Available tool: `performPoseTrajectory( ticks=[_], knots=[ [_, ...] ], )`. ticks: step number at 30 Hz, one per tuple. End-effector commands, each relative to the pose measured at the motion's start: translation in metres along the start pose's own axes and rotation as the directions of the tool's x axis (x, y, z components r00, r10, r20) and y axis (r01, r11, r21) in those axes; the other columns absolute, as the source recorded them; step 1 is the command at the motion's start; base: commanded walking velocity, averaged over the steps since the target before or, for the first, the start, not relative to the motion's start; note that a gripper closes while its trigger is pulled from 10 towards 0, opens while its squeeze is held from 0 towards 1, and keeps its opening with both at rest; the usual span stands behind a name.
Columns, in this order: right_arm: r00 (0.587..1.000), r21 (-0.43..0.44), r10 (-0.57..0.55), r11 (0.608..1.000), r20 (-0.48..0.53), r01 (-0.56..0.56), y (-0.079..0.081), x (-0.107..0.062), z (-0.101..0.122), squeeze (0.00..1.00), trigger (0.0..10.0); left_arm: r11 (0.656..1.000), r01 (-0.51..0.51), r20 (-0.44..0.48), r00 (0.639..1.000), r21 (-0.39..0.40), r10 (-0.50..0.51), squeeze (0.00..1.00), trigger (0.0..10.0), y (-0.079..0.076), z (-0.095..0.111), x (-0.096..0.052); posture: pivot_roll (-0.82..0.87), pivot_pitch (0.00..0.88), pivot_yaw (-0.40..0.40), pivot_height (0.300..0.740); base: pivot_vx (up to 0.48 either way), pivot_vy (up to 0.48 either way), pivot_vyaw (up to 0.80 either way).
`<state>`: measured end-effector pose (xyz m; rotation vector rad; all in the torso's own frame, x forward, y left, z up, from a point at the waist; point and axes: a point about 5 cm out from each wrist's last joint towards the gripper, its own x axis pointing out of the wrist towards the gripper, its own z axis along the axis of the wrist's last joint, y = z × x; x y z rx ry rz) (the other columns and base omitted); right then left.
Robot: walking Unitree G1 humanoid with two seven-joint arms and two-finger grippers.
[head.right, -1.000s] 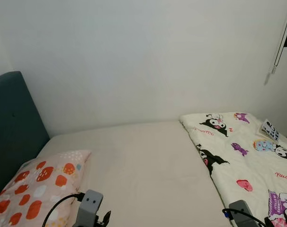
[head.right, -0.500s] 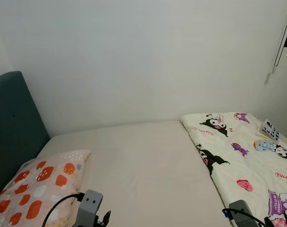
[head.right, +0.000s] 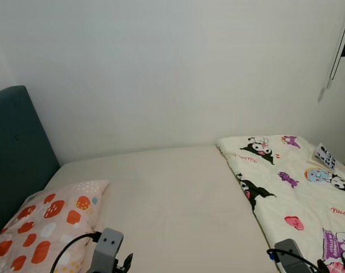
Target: Clean up the room
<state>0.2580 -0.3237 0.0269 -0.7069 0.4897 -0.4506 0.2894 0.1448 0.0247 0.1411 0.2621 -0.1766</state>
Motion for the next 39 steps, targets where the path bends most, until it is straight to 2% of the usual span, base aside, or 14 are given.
performPoseTrajectory(
  ticks=[1,39],
  knots=[
    [1.0,0.004,0.008,1.0,-0.03,-0.008,0.0031,-0.0014,-0.0045,0.0,10.0,1.0,-0.014,-0.034,0.999,-0.019,0.014,0.0,10.0,0.0018,-0.009,-0.0031,-0.05,0.103,0.03,0.74,0.0,0.0,0.0],
    [0.999,0.004,0.012,1.0,-0.037,-0.012,0.0021,0.0035,0.0032,0.0,10.0,1.0,-0.019,-0.034,0.999,-0.025,0.019,0.0,10.0,0.0013,-0.0094,-0.0032,-0.05,0.107,0.026,0.74,0.0,0.0,0.0]
  ],
)
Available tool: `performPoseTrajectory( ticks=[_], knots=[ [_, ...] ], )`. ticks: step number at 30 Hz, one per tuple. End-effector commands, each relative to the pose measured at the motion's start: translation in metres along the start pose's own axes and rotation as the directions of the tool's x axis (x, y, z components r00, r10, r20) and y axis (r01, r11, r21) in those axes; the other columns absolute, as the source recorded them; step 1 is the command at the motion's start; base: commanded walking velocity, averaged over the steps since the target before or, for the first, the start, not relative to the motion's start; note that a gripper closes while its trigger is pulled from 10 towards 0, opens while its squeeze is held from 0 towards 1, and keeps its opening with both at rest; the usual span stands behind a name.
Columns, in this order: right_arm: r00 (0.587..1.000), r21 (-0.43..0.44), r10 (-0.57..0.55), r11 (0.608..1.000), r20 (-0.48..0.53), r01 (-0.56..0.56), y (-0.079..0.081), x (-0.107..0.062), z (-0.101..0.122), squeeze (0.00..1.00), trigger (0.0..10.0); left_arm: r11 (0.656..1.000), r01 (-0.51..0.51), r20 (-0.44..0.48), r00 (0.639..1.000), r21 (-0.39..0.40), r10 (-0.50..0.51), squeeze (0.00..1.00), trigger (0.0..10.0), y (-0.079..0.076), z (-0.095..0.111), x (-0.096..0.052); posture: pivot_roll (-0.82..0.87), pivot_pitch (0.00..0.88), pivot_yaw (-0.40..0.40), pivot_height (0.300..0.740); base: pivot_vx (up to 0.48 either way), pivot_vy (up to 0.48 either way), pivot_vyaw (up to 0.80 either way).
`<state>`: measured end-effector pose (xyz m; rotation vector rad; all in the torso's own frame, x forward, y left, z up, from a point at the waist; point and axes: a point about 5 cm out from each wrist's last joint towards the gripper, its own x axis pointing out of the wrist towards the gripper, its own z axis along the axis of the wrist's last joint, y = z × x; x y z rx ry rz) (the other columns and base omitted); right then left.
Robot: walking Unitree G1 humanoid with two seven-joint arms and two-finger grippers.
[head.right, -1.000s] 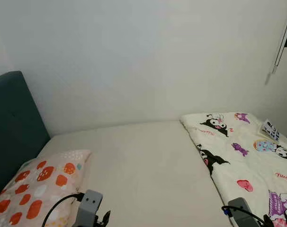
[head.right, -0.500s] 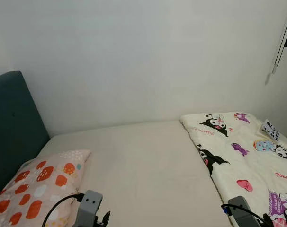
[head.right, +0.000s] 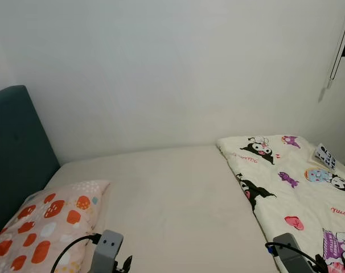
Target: Clean up the room
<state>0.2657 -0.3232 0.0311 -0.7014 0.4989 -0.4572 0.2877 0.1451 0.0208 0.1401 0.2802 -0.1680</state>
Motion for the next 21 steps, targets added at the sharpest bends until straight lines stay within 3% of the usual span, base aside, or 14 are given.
performPoseTrajectory(
  ticks=[1,21],
  knots=[
    [1.0,0.0,0.014,1.0,-0.025,-0.014,0.003,-0.0012,-0.0042,0.0,10.0,1.0,-0.012,-0.015,1.0,-0.021,0.012,0.0,10.0,0.0018,-0.0052,-0.0024,-0.05,0.107,0.026,0.74,0.0,0.0,0.0],
    [1.0,0.0,0.014,1.0,-0.024,-0.014,0.0062,-0.0029,-0.0051,0.0,10.0,1.0,-0.019,-0.012,1.0,-0.02,0.019,0.0,10.0,0.0034,-0.0043,-0.0016,-0.05,0.095,0.02,0.74,0.0,0.0,0.0]
  ],
)
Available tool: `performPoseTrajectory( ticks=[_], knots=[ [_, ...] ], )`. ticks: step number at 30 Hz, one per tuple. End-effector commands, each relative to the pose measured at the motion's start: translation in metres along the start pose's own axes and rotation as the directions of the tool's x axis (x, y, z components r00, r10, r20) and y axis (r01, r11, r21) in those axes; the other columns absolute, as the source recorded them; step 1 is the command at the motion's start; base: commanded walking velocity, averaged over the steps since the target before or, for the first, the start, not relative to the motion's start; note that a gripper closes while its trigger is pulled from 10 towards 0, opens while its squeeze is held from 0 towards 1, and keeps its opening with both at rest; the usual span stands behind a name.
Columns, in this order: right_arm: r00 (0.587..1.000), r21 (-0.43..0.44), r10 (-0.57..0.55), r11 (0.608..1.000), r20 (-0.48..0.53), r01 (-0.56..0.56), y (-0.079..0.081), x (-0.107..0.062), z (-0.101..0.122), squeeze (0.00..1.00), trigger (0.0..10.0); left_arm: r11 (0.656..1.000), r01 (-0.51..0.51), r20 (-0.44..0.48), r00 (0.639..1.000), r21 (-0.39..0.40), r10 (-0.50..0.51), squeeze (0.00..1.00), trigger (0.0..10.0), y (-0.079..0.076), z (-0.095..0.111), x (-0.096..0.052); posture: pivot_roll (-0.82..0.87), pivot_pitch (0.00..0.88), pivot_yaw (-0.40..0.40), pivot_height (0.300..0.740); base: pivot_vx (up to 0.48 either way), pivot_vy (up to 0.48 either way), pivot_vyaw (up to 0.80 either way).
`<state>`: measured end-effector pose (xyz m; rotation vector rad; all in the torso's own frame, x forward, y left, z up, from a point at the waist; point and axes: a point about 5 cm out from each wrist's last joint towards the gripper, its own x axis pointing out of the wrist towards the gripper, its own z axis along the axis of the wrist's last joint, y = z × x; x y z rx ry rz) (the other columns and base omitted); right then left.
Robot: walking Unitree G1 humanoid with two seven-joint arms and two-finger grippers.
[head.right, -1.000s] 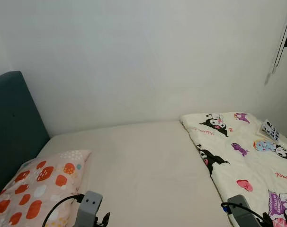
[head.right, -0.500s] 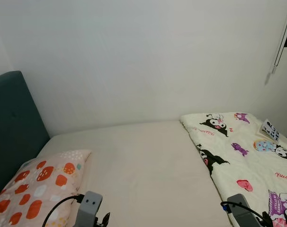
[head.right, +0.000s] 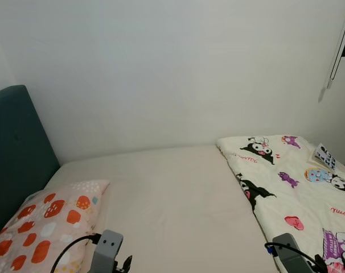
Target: Clean up the room
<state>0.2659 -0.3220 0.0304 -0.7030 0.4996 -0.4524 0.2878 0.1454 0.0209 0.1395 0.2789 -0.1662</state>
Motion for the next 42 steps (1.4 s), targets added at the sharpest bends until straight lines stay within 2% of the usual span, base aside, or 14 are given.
performPoseTrajectory(
  ticks=[1,42],
  knots=[
    [1.0,0.002,0.011,1.0,-0.025,-0.011,0.005,-0.0026,-0.0053,0.0,10.0,1.0,-0.018,-0.013,1.0,-0.02,0.017,0.0,10.0,0.0032,-0.0044,-0.0016,-0.05,0.095,0.02,0.74,0.0,0.0,0.0],
    [1.0,0.001,0.009,1.0,-0.03,-0.009,0.0008,-0.0031,-0.0106,0.0,10.0,1.0,-0.011,-0.015,1.0,-0.021,0.011,0.0,10.0,0.0002,-0.0059,-0.0023,-0.05,0.088,0.019,0.74,0.0,0.0,0.0]
  ],
)
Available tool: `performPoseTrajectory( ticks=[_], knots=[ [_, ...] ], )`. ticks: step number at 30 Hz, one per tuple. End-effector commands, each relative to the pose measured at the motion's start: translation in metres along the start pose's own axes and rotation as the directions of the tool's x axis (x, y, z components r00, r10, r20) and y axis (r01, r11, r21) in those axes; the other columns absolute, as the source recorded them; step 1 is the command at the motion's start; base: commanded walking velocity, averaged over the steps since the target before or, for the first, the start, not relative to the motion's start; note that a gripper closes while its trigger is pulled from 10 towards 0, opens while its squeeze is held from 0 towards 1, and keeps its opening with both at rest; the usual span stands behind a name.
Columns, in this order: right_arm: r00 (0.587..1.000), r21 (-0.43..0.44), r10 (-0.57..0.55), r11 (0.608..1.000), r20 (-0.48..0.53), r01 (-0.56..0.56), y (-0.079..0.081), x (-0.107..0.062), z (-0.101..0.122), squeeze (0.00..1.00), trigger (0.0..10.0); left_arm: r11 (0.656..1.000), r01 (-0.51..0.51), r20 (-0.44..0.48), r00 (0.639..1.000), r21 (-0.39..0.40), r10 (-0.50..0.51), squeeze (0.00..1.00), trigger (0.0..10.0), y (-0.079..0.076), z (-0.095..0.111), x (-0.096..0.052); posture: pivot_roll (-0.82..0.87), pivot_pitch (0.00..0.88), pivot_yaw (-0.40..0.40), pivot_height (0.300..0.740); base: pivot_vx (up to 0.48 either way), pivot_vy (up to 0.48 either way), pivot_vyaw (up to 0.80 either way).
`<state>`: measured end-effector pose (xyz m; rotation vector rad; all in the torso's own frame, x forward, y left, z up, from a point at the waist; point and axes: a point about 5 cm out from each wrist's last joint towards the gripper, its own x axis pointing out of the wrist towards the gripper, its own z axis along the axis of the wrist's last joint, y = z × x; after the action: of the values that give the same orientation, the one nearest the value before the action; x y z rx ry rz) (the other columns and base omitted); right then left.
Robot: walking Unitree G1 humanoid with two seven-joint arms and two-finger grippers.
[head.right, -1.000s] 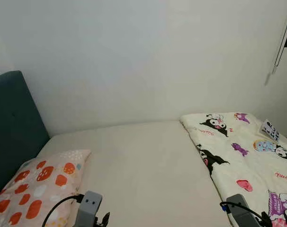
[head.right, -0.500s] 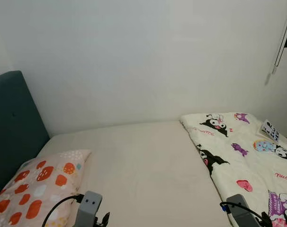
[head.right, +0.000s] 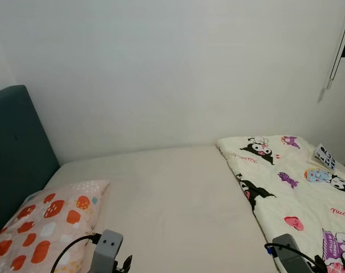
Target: Clean up the room
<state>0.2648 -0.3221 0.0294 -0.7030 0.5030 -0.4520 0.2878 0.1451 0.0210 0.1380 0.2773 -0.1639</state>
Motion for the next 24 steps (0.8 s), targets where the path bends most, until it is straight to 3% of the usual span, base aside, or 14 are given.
performPoseTrajectory(
  ticks=[1,24],
  knots=[
    [1.0,0.002,0.007,1.0,-0.027,-0.007,0.0003,-0.0026,-0.0094,0.0,10.0,1.0,-0.009,-0.017,1.0,-0.02,0.009,0.0,10.0,0.0007,-0.0062,-0.0025,-0.05,0.088,0.019,0.74,0.0,0.0,0.0],
    [1.0,0.002,0.005,1.0,-0.026,-0.005,-0.0005,-0.0038,-0.0124,0.0,10.0,1.0,-0.007,-0.017,1.0,-0.022,0.007,0.0,10.0,-0.0002,-0.0059,-0.0021,-0.05,0.098,0.024,0.74,0.0,0.0,0.0]
  ],
)
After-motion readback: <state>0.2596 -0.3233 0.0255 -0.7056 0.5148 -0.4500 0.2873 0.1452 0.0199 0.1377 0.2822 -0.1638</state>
